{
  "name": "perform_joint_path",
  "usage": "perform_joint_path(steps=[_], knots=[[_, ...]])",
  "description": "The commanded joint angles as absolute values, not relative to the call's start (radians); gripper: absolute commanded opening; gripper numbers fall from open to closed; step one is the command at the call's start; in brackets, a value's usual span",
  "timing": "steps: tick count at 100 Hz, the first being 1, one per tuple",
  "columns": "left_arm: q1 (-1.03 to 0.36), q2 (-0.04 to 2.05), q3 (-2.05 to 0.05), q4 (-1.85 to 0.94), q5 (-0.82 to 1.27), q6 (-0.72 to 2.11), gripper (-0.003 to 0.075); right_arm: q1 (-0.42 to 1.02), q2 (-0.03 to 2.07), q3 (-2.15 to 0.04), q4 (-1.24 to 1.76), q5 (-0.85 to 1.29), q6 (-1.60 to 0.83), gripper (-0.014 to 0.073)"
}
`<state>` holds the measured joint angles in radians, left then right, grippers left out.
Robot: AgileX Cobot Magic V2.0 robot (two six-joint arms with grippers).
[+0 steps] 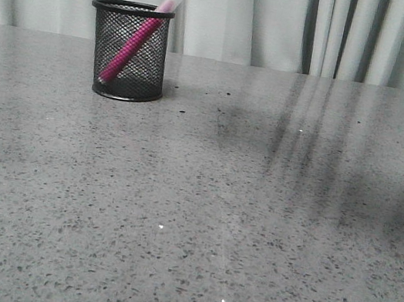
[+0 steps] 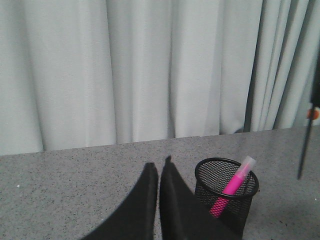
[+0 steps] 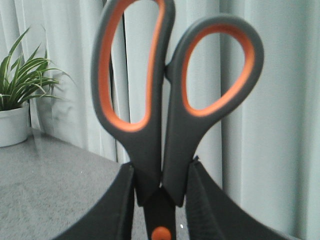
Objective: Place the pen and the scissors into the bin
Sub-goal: 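Lift the scissors with the right gripper over the mesh cup, then lower the scissors blades-first into the cup and open the right gripper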
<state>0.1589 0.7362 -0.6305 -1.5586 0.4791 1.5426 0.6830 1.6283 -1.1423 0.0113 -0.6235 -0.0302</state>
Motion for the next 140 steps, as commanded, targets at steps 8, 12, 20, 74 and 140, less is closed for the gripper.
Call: perform_joint_path(steps=[8, 12, 20, 74, 140], knots=[[0.160, 0.731, -0.659, -1.604, 0.484, 1.542, -0.0019, 0.679, 1.722, -1.305, 0.000, -0.764, -0.041, -0.0076], [0.160, 0.731, -0.659, -1.604, 0.484, 1.542, -0.0019, 0.675, 1.752, -1.334, 0.000, -0.750, -0.041, -0.0076], [0.160, 0.731, -0.659, -1.604, 0.484, 1.542, -0.0019, 0.663, 1.798, -1.382, 0.000, -0.718, -0.041, -0.0076], [0.160, 0.731, -0.659, -1.604, 0.484, 1.542, -0.0019, 0.661, 1.930, -1.391, 0.000, -0.670, -0.041, -0.0076], [0.160, 0.731, -0.659, -1.604, 0.484, 1.542, -0.0019, 0.661, 1.933, -1.346, 0.000, -0.661, -0.041, -0.0058]])
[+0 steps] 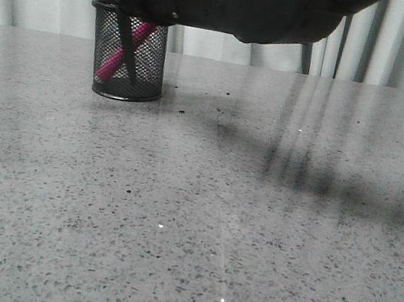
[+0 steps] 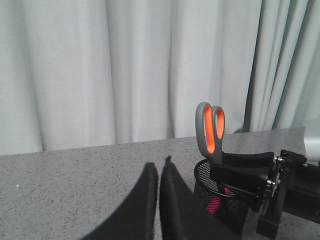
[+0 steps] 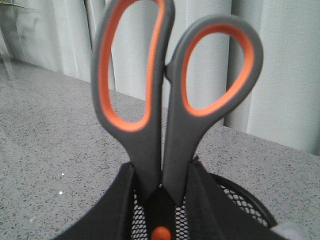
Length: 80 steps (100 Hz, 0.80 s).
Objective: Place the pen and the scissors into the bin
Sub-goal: 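Lower the scissors blades-first into the cup and open the right gripper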
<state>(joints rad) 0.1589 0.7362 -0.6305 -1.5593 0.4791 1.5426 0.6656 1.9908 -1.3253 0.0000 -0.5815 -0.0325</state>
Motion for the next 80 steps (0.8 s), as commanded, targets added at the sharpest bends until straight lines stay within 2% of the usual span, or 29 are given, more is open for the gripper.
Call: perform_joint_path(steps=[1, 8, 25, 32, 57, 80], knots=[[0.160, 0.731, -0.659, -1.604, 0.484, 1.542, -0.0019, 0.661, 1.933, -1.346, 0.000, -0.663, -0.041, -0.0055], [0.160, 0.731, -0.659, -1.604, 0.484, 1.542, -0.0019, 0.661, 1.933, -1.346, 0.000, -0.665, -0.041, 0.0010], [0.160, 0.731, -0.659, -1.604, 0.483, 1.542, -0.0019, 0.661, 1.933, -1.346, 0.000, -0.678, -0.041, 0.0271], [0.160, 0.731, -0.659, -1.604, 0.483, 1.542, -0.0020, 0.661, 1.931, -1.346, 0.000, -0.689, -0.041, 0.0337], [0.160, 0.731, -0.659, -1.604, 0.483, 1.542, -0.0020, 0.661, 1.907, -1.346, 0.000, -0.708, -0.041, 0.0351], [0.160, 0.731, -0.659, -1.594, 0.478, 1.542, -0.0019, 0.646, 1.788, -1.320, 0.000, -0.713, -0.041, 0.0348]])
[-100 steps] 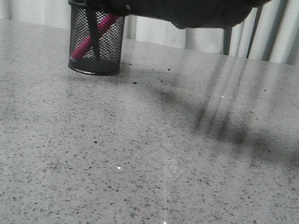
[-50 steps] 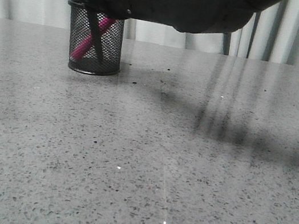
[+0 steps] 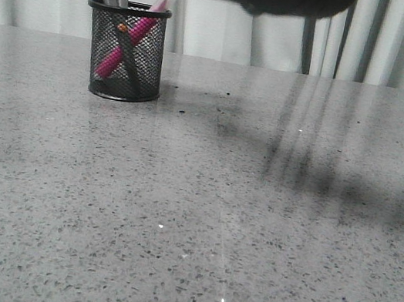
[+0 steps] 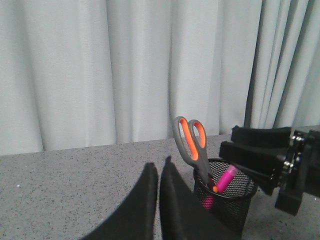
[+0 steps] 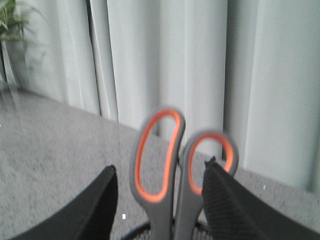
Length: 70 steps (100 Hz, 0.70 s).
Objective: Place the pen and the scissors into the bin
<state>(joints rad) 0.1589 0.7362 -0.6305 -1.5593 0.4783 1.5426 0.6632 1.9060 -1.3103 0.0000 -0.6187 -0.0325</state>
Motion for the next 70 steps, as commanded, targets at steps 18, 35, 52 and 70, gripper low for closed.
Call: perform_joint_path(steps=[18, 35, 52, 70], knots=[[0.160, 0.731, -0.659, -1.585, 0.467, 1.542, -0.0019, 0.581, 1.604, -1.217, 0.000, -0.659, -0.051, 0.0200], [0.160, 0.731, -0.655, -1.513, 0.437, 1.542, -0.0020, 0.476, 1.363, -1.081, 0.000, -0.550, -0.086, -0.0074], [0.160, 0.731, -0.652, -1.499, 0.441, 1.542, -0.0020, 0.359, 1.121, -0.913, 0.000, -0.451, -0.122, -0.0071], [0.160, 0.678, -0.591, -1.569, 0.438, 1.635, -0.0020, 0.234, 0.840, -0.684, -0.005, -0.369, -0.148, -0.0071]])
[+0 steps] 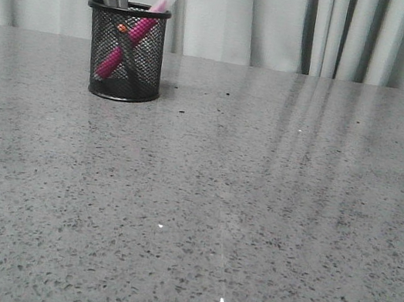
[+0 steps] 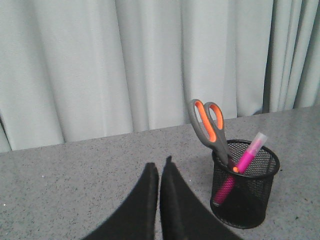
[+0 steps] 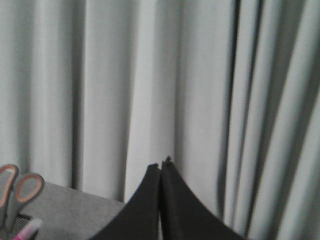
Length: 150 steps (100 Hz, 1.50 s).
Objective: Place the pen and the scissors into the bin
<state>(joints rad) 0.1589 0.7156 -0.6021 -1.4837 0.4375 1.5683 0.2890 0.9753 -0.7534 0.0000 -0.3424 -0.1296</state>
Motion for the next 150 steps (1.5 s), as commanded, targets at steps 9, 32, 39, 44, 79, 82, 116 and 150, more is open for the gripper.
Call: perform_joint_path(steps=[9, 32, 39, 44, 79, 82, 116, 150], knots=[[0.160, 0.606, -0.519, -1.637, 0.434, 1.706, -0.0020, 0.175, 0.694, -0.542, -0.005, -0.363, -0.148, -0.0071], [0.160, 0.392, -0.305, -1.706, 0.397, 1.726, -0.0020, 0.118, 0.275, -0.225, 0.000, -0.242, -0.148, -0.0071], [0.160, 0.313, -0.250, -1.728, 0.385, 1.726, -0.0020, 0.118, 0.166, -0.166, 0.000, -0.205, -0.148, -0.0071], [0.160, 0.259, -0.217, -1.742, 0.373, 1.726, -0.0020, 0.118, 0.107, -0.155, 0.016, -0.197, -0.148, -0.0071], [0.160, 0.058, -0.110, -1.785, 0.309, 1.715, -0.0019, 0.118, 0.035, -0.180, 0.023, -0.062, -0.148, -0.0071], [0.160, 0.058, -0.105, -1.785, 0.309, 1.715, -0.0019, 0.118, 0.035, -0.180, 0.023, -0.062, -0.148, -0.0071], [0.160, 0.058, -0.097, -1.785, 0.330, 1.715, -0.0019, 0.118, 0.035, -0.180, 0.023, -0.062, -0.148, -0.0071], [0.160, 0.058, -0.097, -1.785, 0.330, 1.715, -0.0019, 0.118, 0.035, -0.180, 0.023, -0.062, -0.148, -0.0071]])
